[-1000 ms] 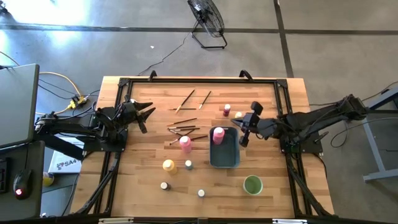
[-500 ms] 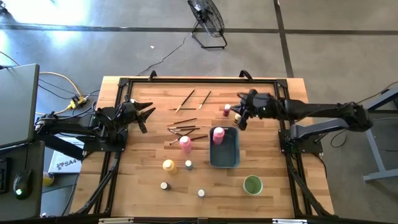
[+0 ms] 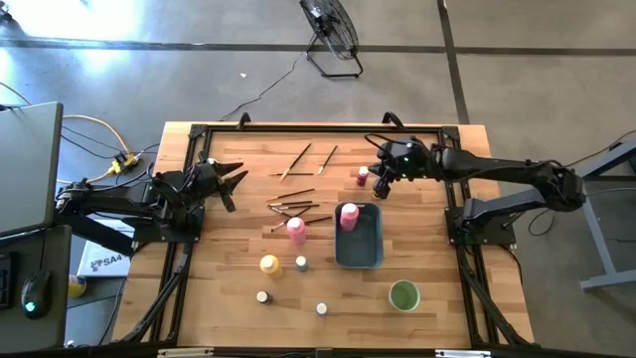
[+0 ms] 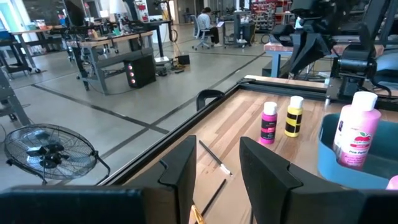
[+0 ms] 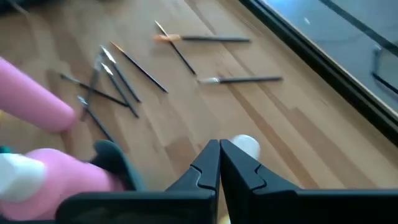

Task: Pick & Place Paint Supplies
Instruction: Put the large pink paint bottle into the blue bin

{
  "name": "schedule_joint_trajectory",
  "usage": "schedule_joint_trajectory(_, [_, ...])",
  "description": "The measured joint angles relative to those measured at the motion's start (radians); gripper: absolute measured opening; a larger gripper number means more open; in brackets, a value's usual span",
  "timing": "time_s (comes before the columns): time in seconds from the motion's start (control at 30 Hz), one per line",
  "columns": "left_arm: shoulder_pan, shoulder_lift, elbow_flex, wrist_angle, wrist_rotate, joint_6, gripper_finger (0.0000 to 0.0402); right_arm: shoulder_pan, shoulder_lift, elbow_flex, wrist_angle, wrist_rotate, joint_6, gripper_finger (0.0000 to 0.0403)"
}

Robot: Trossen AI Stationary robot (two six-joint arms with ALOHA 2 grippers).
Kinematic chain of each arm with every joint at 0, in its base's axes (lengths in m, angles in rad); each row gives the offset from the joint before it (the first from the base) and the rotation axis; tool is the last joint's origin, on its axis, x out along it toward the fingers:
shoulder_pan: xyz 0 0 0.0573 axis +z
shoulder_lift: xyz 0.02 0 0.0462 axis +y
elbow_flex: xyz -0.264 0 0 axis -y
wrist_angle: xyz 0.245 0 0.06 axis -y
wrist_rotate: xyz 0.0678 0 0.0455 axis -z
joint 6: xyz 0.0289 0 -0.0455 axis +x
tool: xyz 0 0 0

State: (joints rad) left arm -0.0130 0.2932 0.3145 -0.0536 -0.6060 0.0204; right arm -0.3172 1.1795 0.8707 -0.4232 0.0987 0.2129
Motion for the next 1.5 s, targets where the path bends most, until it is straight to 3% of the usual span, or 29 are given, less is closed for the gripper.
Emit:
schedule_joint_trajectory(0.27, [0.0,0.0,0.0,0.0,-0.014,0.0,0.012,-0.026,0.141,0.193,-0.197,0.04,-0.013,0.0003])
schedule_joint_trajectory(0.5, [0.0,0.0,0.0,-0.001,-0.014,0.0,0.012,-0.101,0.232,0.251,-0.229,-0.097,-0.008,0.0003])
schedule_joint_trajectory(0.63, [0.0,0.0,0.0,-0.001,-0.014,0.0,0.012,-0.136,0.263,0.275,-0.283,-0.123,-0.008,0.0003])
schedule_joint_trajectory(1.5, [0.0,0.0,0.0,-0.002,-0.015,0.0,0.012,-0.143,0.267,0.285,-0.301,-0.099,-0.113,0.0007])
